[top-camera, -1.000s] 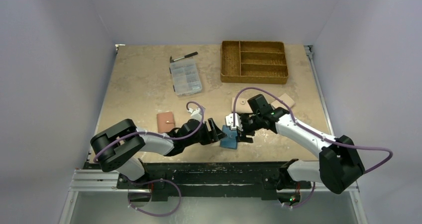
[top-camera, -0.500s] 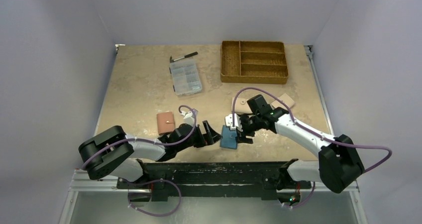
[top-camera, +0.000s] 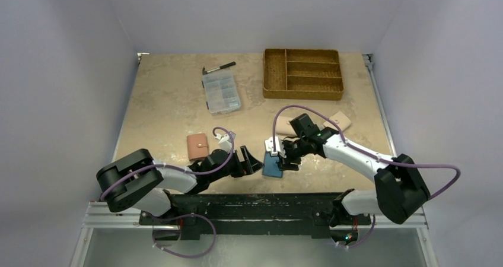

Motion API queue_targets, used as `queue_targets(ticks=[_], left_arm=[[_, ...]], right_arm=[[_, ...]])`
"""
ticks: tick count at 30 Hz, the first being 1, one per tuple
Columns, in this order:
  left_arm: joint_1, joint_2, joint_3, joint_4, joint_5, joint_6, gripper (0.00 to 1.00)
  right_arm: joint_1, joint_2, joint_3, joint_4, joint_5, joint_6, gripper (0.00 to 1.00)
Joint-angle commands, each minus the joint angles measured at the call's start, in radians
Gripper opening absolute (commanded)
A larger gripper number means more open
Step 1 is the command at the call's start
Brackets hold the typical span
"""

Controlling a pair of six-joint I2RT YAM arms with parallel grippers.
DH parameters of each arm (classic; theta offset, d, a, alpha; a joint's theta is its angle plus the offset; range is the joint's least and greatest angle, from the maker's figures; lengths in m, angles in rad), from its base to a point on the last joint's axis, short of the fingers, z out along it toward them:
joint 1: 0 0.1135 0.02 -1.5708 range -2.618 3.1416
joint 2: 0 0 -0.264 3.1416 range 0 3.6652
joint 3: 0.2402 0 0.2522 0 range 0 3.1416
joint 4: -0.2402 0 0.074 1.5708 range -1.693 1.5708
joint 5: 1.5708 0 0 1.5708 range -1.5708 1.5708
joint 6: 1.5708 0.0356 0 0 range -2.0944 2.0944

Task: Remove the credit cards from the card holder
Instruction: Open the card holder at the center of the board.

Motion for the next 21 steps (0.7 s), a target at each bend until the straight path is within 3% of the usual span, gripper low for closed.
queue_targets(ticks=[1,9,21], left_arm=[[-0.006,0.054,0.001,0.077,0.028,-0.004,0.82],[-0.005,0.144,0.026,0.079,0.033,-0.029,0.68],[-0.005,0.180,0.042,0.040,0.019,-0.040,0.58]], right_arm=[[0.028,0.021,0.045,0.024,0.011,0.026,0.59],[0.059,0.049,0.041,0.068,0.058,0.068,0.52],[0.069,0.091,0.046,0.121,0.157,0.142,0.53]])
